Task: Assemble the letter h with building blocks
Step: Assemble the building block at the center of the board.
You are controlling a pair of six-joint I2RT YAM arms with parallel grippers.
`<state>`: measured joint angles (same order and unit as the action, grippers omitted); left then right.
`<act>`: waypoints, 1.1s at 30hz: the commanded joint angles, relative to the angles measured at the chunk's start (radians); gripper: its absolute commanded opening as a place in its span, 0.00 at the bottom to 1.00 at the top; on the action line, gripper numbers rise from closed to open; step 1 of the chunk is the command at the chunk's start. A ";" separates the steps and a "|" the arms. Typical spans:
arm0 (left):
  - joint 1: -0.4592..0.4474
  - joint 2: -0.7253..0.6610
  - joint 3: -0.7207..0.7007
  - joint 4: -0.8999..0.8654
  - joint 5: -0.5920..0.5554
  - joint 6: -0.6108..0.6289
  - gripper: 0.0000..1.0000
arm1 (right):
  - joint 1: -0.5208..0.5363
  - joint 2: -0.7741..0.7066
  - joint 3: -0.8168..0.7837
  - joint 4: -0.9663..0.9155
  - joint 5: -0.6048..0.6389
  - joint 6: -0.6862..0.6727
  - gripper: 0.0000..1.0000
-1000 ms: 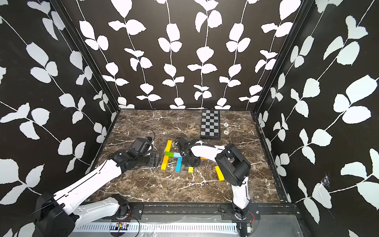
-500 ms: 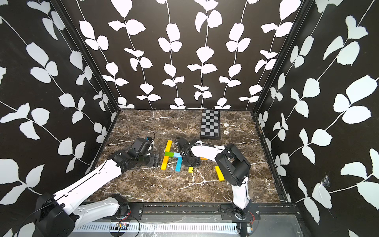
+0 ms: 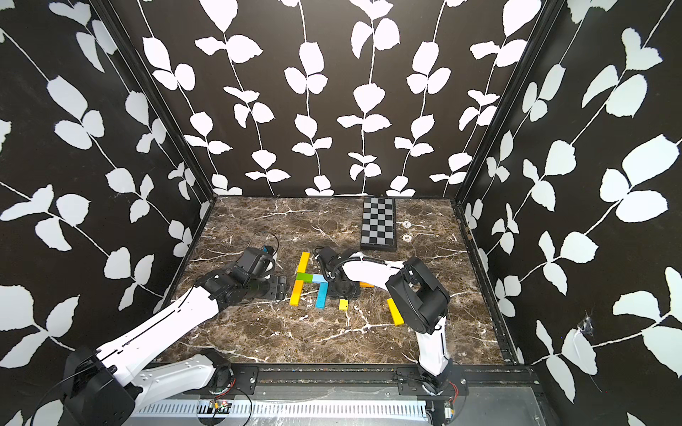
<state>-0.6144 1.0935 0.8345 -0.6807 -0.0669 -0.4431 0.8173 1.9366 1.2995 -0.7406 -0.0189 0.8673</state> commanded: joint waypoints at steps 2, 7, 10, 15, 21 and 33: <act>0.005 -0.025 -0.007 -0.003 0.004 0.014 0.83 | -0.002 0.029 0.004 -0.021 0.013 0.007 0.45; 0.005 -0.027 -0.009 -0.002 0.003 0.013 0.83 | -0.003 0.034 0.005 -0.011 0.007 0.007 0.38; 0.005 -0.027 -0.011 0.000 0.003 0.013 0.83 | -0.002 0.036 0.005 -0.006 0.004 0.007 0.37; 0.005 -0.027 -0.011 -0.001 0.003 0.014 0.83 | -0.001 0.037 0.005 0.001 -0.003 -0.003 0.36; 0.005 -0.026 -0.012 0.000 0.006 0.012 0.83 | 0.000 0.039 0.004 0.012 -0.013 -0.004 0.42; 0.006 -0.028 -0.004 -0.004 0.012 0.015 0.83 | 0.002 0.002 0.005 -0.016 0.022 0.023 0.54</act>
<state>-0.6144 1.0870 0.8345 -0.6811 -0.0631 -0.4404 0.8185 1.9400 1.3048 -0.7288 -0.0242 0.8787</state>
